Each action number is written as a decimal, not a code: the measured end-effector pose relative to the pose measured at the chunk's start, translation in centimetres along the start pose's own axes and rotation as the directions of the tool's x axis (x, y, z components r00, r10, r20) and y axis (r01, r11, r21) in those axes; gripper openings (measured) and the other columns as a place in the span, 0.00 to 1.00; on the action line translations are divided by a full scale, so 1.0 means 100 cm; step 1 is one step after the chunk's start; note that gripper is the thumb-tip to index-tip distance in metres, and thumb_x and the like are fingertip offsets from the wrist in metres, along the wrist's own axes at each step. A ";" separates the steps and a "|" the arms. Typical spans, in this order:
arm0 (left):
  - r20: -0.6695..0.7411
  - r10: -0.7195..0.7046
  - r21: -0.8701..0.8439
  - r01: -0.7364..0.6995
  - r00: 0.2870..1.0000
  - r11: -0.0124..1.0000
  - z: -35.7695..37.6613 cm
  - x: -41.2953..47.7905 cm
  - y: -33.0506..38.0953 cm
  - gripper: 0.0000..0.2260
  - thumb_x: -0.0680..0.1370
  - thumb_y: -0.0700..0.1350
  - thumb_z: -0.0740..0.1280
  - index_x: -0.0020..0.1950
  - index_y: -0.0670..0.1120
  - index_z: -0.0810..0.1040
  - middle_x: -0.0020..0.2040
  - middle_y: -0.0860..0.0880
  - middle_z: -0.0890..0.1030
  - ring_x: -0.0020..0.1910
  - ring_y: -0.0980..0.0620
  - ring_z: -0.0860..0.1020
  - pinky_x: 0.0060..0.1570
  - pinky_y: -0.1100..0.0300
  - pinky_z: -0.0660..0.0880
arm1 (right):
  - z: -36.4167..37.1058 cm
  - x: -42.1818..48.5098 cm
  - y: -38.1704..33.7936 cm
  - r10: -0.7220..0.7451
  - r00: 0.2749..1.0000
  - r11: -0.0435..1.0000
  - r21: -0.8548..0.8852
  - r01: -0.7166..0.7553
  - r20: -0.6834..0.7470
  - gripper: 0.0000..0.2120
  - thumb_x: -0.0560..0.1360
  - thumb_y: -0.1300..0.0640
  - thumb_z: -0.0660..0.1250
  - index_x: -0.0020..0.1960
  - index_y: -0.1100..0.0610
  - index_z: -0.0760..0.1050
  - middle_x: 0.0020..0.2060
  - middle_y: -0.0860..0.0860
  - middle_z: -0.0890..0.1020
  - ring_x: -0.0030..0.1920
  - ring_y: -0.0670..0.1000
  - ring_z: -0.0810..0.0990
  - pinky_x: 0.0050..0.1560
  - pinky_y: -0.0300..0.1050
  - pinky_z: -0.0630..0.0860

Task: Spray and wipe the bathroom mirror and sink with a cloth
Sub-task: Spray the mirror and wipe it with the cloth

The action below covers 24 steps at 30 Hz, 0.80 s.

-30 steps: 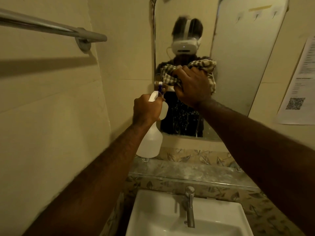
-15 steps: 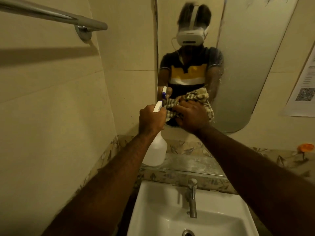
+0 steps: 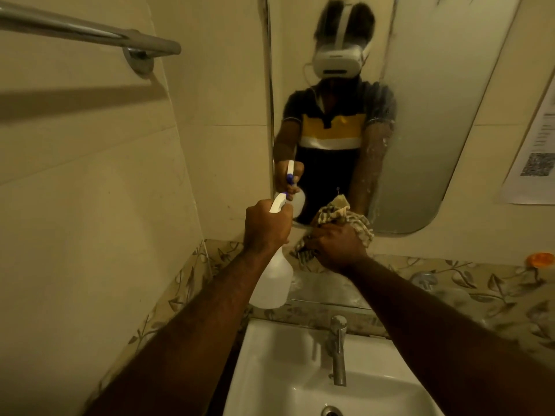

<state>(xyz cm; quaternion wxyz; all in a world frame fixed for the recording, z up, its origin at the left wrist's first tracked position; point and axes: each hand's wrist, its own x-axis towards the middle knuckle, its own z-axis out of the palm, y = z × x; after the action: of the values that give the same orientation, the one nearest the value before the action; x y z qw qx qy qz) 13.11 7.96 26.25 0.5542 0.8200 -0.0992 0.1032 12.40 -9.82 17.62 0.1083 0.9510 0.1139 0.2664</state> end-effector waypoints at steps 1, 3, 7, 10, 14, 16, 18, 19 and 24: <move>0.002 0.000 -0.003 0.000 1.000 1.000 0.000 0.000 0.000 0.10 0.78 0.49 0.66 0.45 0.43 0.80 0.33 0.48 0.80 0.31 0.50 0.81 0.33 0.48 0.84 | 0.001 -0.002 -0.002 -0.006 1.000 1.000 -0.015 0.007 0.023 0.07 0.71 0.53 0.76 0.49 0.48 0.87 0.46 0.48 0.87 0.50 0.54 0.85 0.50 0.52 0.81; -0.006 0.015 0.008 -0.015 1.000 1.000 0.001 0.000 0.002 0.09 0.78 0.49 0.66 0.43 0.45 0.79 0.34 0.47 0.80 0.32 0.49 0.82 0.34 0.47 0.84 | 0.000 -0.002 -0.004 -0.004 1.000 1.000 -0.007 0.004 0.031 0.07 0.72 0.52 0.76 0.50 0.47 0.87 0.47 0.47 0.87 0.51 0.53 0.85 0.52 0.51 0.81; -0.027 0.033 0.029 -0.033 0.999 0.999 0.005 -0.001 0.010 0.09 0.78 0.50 0.66 0.43 0.46 0.79 0.33 0.48 0.80 0.33 0.48 0.82 0.35 0.48 0.84 | -0.011 0.002 -0.004 0.057 0.993 0.984 0.173 -0.038 -0.103 0.09 0.73 0.54 0.74 0.53 0.52 0.85 0.45 0.52 0.87 0.44 0.54 0.85 0.43 0.49 0.82; -0.022 0.039 -0.011 -0.040 0.999 0.999 0.007 -0.002 0.020 0.08 0.78 0.49 0.67 0.46 0.45 0.79 0.33 0.49 0.79 0.33 0.45 0.83 0.36 0.48 0.84 | -0.035 0.006 -0.004 0.269 0.954 0.899 0.390 -0.199 -0.134 0.11 0.76 0.55 0.74 0.57 0.55 0.83 0.48 0.54 0.85 0.45 0.54 0.83 0.44 0.47 0.79; -0.023 0.064 -0.048 -0.065 0.998 0.997 0.006 -0.002 0.036 0.10 0.78 0.48 0.66 0.46 0.42 0.79 0.36 0.47 0.81 0.33 0.45 0.82 0.34 0.50 0.83 | -0.075 0.019 0.007 0.603 0.795 0.560 0.745 -0.362 -0.067 0.09 0.78 0.57 0.71 0.58 0.56 0.83 0.50 0.51 0.86 0.45 0.45 0.81 0.48 0.41 0.81; -0.014 0.068 -0.080 -0.069 0.998 0.994 0.005 -0.001 0.046 0.11 0.78 0.47 0.66 0.49 0.40 0.82 0.38 0.44 0.83 0.31 0.46 0.81 0.30 0.55 0.81 | -0.098 0.025 0.015 0.743 0.669 0.313 0.876 -0.366 0.015 0.07 0.78 0.57 0.70 0.55 0.55 0.83 0.49 0.51 0.86 0.47 0.48 0.84 0.52 0.51 0.84; -0.013 0.083 -0.106 -0.084 0.996 0.991 0.004 0.000 0.057 0.10 0.77 0.47 0.66 0.50 0.41 0.82 0.38 0.44 0.83 0.30 0.46 0.81 0.29 0.56 0.80 | -0.124 0.028 0.022 0.816 0.565 0.055 0.956 -0.287 0.123 0.04 0.78 0.56 0.70 0.52 0.50 0.82 0.48 0.50 0.86 0.49 0.51 0.85 0.54 0.57 0.84; -0.020 0.102 -0.119 -0.104 0.995 0.987 0.004 0.001 0.063 0.10 0.77 0.47 0.66 0.50 0.42 0.82 0.38 0.44 0.83 0.31 0.45 0.82 0.31 0.54 0.82 | -0.138 0.030 0.026 0.831 0.532 -0.048 0.974 -0.222 0.162 0.04 0.79 0.56 0.69 0.51 0.48 0.80 0.49 0.50 0.86 0.50 0.51 0.85 0.55 0.57 0.84; -0.022 0.168 -0.199 -0.169 0.985 0.965 0.002 0.004 0.095 0.09 0.78 0.47 0.67 0.51 0.43 0.81 0.39 0.45 0.83 0.35 0.48 0.83 0.34 0.51 0.84 | -0.212 0.046 0.059 0.919 0.363 -0.188 0.980 0.062 0.153 0.03 0.79 0.54 0.69 0.52 0.50 0.78 0.51 0.53 0.85 0.52 0.54 0.85 0.58 0.57 0.83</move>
<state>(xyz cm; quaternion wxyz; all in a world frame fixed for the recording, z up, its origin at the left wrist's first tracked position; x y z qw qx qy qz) 10.82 4.25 34.73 0.6233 0.7484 -0.1771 0.1416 5.92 -11.11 39.08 -0.7147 0.5039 -0.1258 0.4685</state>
